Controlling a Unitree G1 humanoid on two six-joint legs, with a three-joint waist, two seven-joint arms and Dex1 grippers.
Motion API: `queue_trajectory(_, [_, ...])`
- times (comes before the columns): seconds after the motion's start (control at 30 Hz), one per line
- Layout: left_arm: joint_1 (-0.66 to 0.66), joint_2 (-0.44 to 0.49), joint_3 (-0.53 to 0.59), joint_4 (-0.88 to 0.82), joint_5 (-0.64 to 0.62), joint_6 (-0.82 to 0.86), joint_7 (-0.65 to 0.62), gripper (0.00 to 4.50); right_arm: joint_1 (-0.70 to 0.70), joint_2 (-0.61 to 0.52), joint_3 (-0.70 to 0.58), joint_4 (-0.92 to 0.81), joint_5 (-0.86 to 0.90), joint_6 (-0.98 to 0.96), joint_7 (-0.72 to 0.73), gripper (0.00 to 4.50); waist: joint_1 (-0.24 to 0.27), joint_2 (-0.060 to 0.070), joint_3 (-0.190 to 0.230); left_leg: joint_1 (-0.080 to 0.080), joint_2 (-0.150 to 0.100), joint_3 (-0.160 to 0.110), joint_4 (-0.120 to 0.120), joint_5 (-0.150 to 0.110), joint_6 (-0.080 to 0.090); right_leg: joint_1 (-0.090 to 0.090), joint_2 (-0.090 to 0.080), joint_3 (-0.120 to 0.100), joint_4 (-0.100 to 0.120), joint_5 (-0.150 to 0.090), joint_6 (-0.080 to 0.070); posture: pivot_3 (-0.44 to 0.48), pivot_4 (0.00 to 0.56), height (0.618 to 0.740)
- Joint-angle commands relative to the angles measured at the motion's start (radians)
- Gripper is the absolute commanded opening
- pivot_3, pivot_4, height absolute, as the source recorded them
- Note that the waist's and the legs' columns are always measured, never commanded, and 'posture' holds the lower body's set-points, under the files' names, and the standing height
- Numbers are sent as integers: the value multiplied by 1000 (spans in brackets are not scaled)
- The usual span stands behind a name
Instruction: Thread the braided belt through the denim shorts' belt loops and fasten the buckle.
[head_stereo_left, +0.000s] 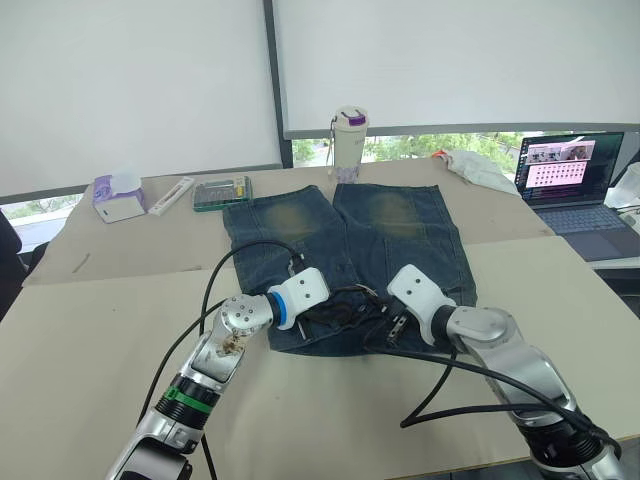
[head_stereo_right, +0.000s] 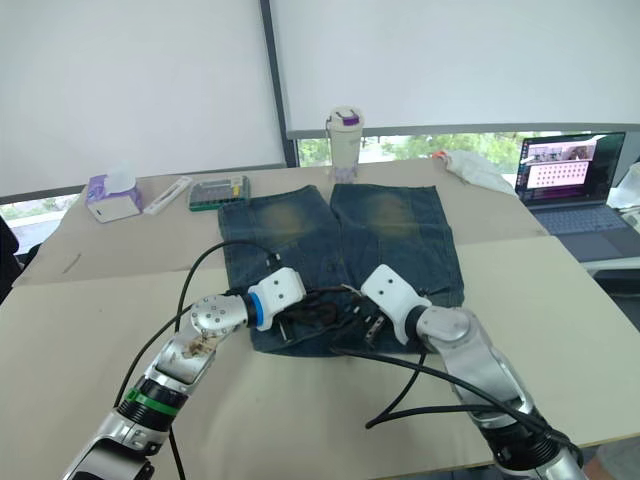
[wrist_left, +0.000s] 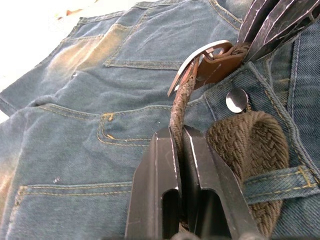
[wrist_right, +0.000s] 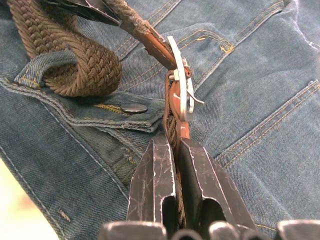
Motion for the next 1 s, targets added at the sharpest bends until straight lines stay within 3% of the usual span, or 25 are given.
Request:
queue_trajectory(0.03, [-10,-13,-32,-14,18,-48,2,0,-37,2,15,-37,12,-45,10,35,0,0,0,0,0,0,0,0,0,0,0,0,0,0,0,0,150,740])
queue_trajectory(0.33, [-58,-88,-62,93,18,-137,9,0,-51,-5,72,-36,0,-81,20,35,0,0,0,0,0,1,0,0,0,0,0,0,0,0,0,0,150,740])
queue_trajectory(0.53, [-85,-71,-38,176,21,-214,12,0,18,-147,79,-93,18,-175,135,35,4,0,0,0,-1,1,0,0,0,0,-1,0,-1,0,0,0,150,740])
queue_trajectory(0.6, [-83,-68,-34,179,19,-224,10,0,37,-164,46,-106,23,-183,130,1112,3,0,0,0,-1,1,0,0,0,1,-1,-1,-1,0,0,0,150,740])
queue_trajectory(0.67, [-73,-64,-33,171,17,-230,8,0,50,-177,-11,-126,27,-189,118,1766,2,0,0,0,-1,1,0,0,0,1,0,0,-1,0,0,0,150,740])
queue_trajectory(0.83, [-62,-66,-33,165,4,-249,1,0,-3,-225,-89,-110,-2,-221,99,1766,3,0,0,0,-1,1,0,0,0,1,-1,0,-1,0,0,0,150,740])
queue_trajectory(1.0, [-68,-64,-40,177,3,-296,-14,0,-66,-229,-44,-40,-47,-279,97,1766,4,0,0,0,0,1,0,0,0,1,0,-1,-1,0,0,0,150,740])
